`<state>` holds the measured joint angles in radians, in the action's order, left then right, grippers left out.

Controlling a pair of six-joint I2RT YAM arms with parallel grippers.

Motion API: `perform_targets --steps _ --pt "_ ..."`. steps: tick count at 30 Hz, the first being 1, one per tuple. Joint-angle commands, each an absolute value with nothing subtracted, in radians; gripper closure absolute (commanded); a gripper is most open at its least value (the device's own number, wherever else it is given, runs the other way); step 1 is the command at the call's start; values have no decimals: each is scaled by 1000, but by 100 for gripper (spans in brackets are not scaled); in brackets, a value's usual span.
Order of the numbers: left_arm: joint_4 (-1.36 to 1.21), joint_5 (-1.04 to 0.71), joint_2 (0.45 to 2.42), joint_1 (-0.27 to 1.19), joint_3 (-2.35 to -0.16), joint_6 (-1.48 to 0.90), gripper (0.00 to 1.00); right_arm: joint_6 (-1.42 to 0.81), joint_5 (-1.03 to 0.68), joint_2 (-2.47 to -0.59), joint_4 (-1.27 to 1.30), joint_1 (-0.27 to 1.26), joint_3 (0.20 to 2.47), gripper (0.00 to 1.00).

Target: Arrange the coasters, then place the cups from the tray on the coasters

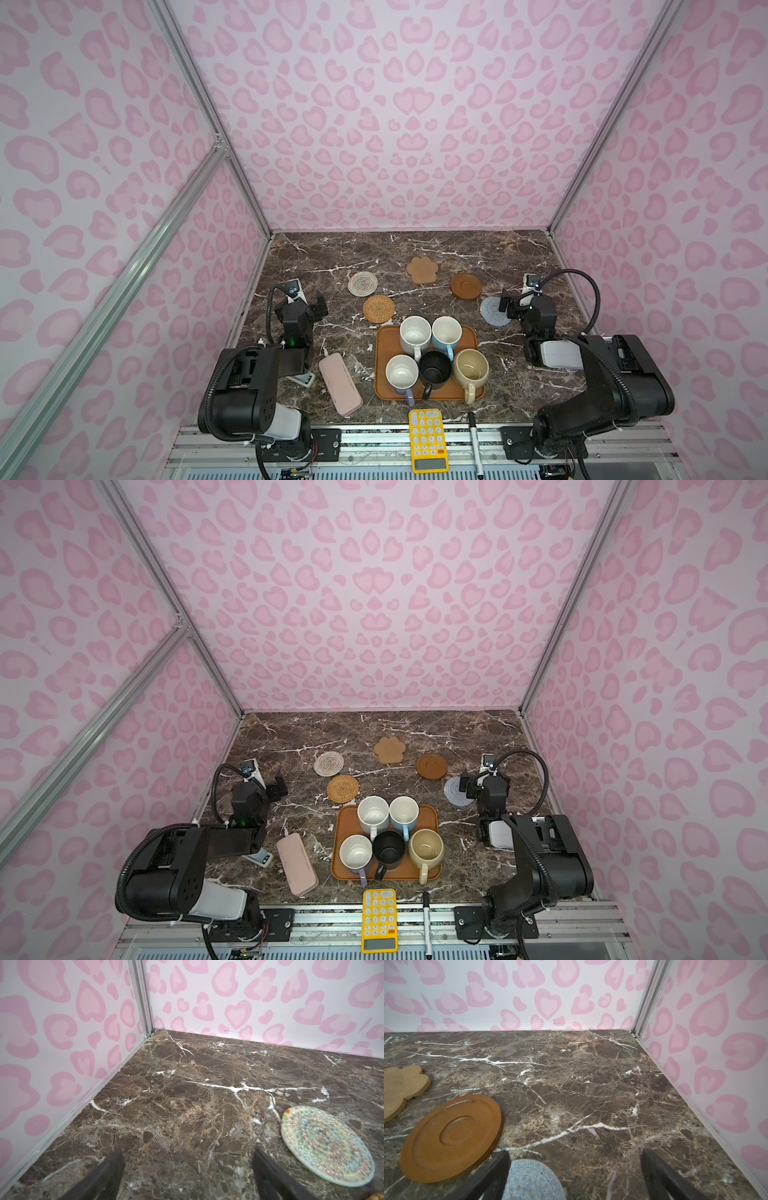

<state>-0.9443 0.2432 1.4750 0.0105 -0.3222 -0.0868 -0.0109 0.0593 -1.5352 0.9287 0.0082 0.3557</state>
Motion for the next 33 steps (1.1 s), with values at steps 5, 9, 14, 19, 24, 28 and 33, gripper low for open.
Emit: perform_targets --steps 5,9,14,19,24,28,33 --pt "-988 239 1468 11 -320 -83 3 -11 62 -1538 934 9 358 0" --pt "-988 239 1468 10 -320 -82 3 -11 62 -1538 933 9 357 0" --pt "-987 239 1467 11 -321 -82 3 -12 62 -1539 934 8 358 0" --pt "-988 239 1467 10 -320 -82 3 -13 63 -1539 933 9 357 0" --pt "-989 237 1466 11 -319 -83 3 -14 63 -1539 934 9 357 0" --pt "-957 220 1454 11 -331 -76 3 -20 62 -1532 937 8 353 0" --pt "-723 193 1373 10 -431 -60 1 -25 65 -1463 896 5 346 0"
